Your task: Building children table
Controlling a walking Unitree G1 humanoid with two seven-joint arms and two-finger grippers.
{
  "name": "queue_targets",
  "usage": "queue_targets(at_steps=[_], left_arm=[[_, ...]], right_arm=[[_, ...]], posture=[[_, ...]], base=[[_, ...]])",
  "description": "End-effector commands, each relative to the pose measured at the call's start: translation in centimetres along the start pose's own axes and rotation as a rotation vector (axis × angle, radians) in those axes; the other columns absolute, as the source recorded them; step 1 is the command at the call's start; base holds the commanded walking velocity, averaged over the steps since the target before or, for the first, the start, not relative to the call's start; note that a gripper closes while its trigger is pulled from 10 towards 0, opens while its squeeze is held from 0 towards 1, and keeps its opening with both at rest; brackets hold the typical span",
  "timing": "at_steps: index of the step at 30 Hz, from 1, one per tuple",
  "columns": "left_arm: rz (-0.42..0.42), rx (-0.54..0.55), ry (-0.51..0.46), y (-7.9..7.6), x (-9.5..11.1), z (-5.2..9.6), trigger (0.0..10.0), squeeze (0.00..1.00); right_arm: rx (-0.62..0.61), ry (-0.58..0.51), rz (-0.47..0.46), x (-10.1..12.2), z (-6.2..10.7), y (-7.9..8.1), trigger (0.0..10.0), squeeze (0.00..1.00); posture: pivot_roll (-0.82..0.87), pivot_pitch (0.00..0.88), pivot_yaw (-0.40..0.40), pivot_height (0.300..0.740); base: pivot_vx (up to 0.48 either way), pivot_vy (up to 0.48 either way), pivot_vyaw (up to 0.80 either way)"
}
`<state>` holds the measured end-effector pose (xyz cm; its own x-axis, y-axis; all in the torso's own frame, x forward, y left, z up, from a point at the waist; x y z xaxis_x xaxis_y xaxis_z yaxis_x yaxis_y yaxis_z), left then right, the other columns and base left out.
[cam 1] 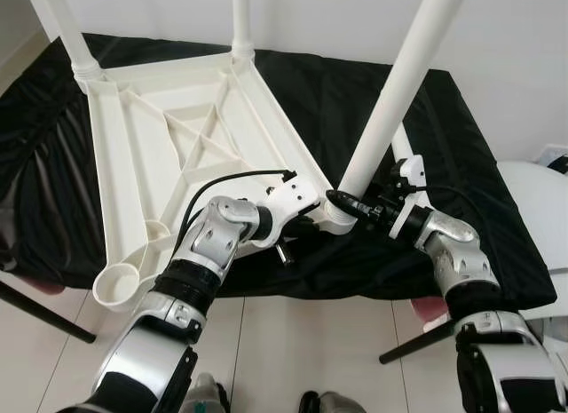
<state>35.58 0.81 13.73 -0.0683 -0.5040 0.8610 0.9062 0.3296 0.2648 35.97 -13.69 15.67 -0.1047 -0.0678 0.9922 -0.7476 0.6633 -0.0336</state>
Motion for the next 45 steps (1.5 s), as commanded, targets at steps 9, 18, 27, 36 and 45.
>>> queue_targets(at_steps=[9, 18, 27, 36, 45], left_arm=[[0.063, 0.155, -0.006, 1.4, -0.9, 0.4, 10.0, 0.0], [0.064, 0.156, -0.007, 1.4, -0.9, 0.3, 10.0, 0.0], [0.068, 0.161, -0.007, 1.4, -0.9, 0.3, 10.0, 0.0], [0.068, 0.165, -0.007, 1.5, -0.9, 0.4, 10.0, 0.0], [0.067, 0.167, -0.004, 1.6, -0.9, 0.5, 10.0, 0.0]], right_arm=[[-0.181, -0.039, -0.033, -0.4, -0.5, 1.3, 0.0, 0.0], [-0.35, -0.068, -0.087, -0.4, -1.5, 2.3, 0.0, 0.0], [-0.488, -0.044, -0.12, -1.6, -3.7, 4.7, 0.0, 0.0], [-0.611, -0.013, -0.107, -2.3, -4.1, 4.8, 0.0, 0.0], [-0.629, -0.012, -0.109, -2.2, -3.8, 4.9, 10.0, 0.0]], posture=[[0.01, 0.07, -0.057, 0.74], [0.01, 0.07, -0.057, 0.74], [0.01, 0.068, -0.06, 0.74], [0.02, 0.068, -0.059, 0.74], [0.02, 0.068, -0.059, 0.74]], base=[[0.0, 0.0, 0.0], [0.0, 0.0, 0.0], [0.0, 0.0, 0.0], [0.0, 0.0, 0.0], [0.0, 0.0, 0.0]])
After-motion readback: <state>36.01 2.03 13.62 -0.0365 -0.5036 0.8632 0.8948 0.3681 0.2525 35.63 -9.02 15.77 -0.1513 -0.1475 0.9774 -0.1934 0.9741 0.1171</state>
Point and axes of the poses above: a point about 5 cm out from each wrist's last joint towards the gripper, its own z axis pointing back from the gripper into the wrist, its own x axis along the axis of the wrist's last joint, y = z × x, the point moved 4 cm from there along -z, pointing out of the wrist towards the gripper, and after that the axes turned 2 degrees about -z, right-handed, at the moved point
